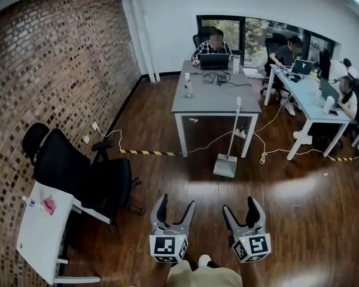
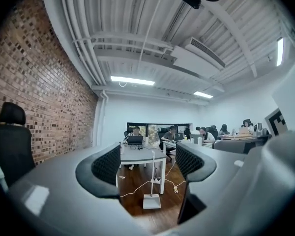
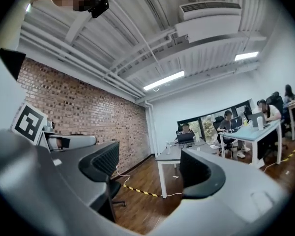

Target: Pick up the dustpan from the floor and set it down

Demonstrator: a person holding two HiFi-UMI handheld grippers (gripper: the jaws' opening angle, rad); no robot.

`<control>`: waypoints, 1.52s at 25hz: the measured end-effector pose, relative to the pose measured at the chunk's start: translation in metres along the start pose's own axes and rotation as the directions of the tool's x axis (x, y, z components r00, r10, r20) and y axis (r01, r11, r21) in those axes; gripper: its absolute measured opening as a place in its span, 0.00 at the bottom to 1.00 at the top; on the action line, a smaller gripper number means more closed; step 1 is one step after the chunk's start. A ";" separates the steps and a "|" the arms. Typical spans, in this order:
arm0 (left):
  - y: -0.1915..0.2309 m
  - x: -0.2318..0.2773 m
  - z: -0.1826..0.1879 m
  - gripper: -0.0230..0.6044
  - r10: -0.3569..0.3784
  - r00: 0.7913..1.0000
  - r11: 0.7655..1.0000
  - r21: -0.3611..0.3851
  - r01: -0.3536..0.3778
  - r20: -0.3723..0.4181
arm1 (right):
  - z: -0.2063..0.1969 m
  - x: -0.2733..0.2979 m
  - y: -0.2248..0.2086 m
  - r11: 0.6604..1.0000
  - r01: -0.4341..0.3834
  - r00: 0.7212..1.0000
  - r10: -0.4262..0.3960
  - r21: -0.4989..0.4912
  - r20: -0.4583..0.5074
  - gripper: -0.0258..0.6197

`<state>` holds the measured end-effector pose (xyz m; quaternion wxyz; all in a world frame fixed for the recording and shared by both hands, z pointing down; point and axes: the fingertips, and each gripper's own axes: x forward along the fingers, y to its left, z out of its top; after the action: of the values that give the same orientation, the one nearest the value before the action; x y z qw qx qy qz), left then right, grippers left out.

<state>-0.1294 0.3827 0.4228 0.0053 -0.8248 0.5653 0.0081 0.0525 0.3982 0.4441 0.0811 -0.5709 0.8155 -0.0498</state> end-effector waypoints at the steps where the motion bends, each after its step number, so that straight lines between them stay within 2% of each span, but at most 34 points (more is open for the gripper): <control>1: 0.000 0.006 -0.003 0.57 0.000 1.000 1.000 -0.002 0.000 -0.010 | -0.005 0.004 -0.006 1.000 0.007 1.000 -0.007 0.004 -0.013 0.62; 5: 0.012 0.037 -0.014 0.57 0.011 0.999 1.000 -0.017 -0.012 -0.030 | -0.016 0.037 -0.025 1.000 0.006 0.999 -0.006 0.009 -0.043 0.62; 9: 0.044 0.071 -0.034 0.57 0.028 0.998 0.999 -0.044 -0.031 -0.064 | -0.026 0.077 -0.020 1.000 -0.019 0.997 0.018 -0.015 -0.069 0.62; 15: 0.072 0.160 -0.029 0.57 0.013 0.998 0.998 -0.055 -0.017 -0.060 | -0.019 0.151 -0.051 0.999 -0.006 0.996 0.003 -0.033 -0.085 0.62; 23: 0.114 0.304 -0.022 0.56 -0.090 0.995 0.994 -0.063 0.088 -0.037 | -0.002 0.274 -0.104 0.993 0.086 0.994 -0.091 -0.083 -0.058 0.62; 27: 0.123 0.363 -0.013 0.56 -0.159 0.987 0.985 -0.070 0.157 -0.027 | 0.008 0.316 -0.125 0.987 0.132 0.990 -0.137 -0.097 -0.044 0.62; 29: 0.124 0.386 0.006 0.57 -0.189 0.982 0.978 -0.090 0.190 0.019 | 0.013 0.331 -0.133 0.983 0.146 0.988 -0.152 -0.111 -0.043 0.62; 32: 0.114 0.412 0.027 0.56 -0.236 0.969 0.969 -0.060 0.240 0.068 | 0.013 0.344 -0.147 0.977 0.179 0.982 -0.186 -0.118 -0.045 0.61; 35: 0.104 0.438 0.011 0.57 -0.275 0.960 0.959 -0.062 0.278 0.049 | 0.011 0.361 -0.167 0.973 0.202 0.977 -0.207 -0.113 -0.043 0.61; 38: 0.106 0.459 -0.004 0.56 -0.262 0.965 0.962 -0.069 0.263 0.025 | 0.011 0.380 -0.185 0.971 0.205 0.977 -0.211 -0.119 -0.039 0.61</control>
<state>-0.0626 -0.0839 0.4181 -0.0188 -0.8921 0.4502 0.0342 0.0979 -0.0222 0.4365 0.0216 -0.6555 0.7544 -0.0263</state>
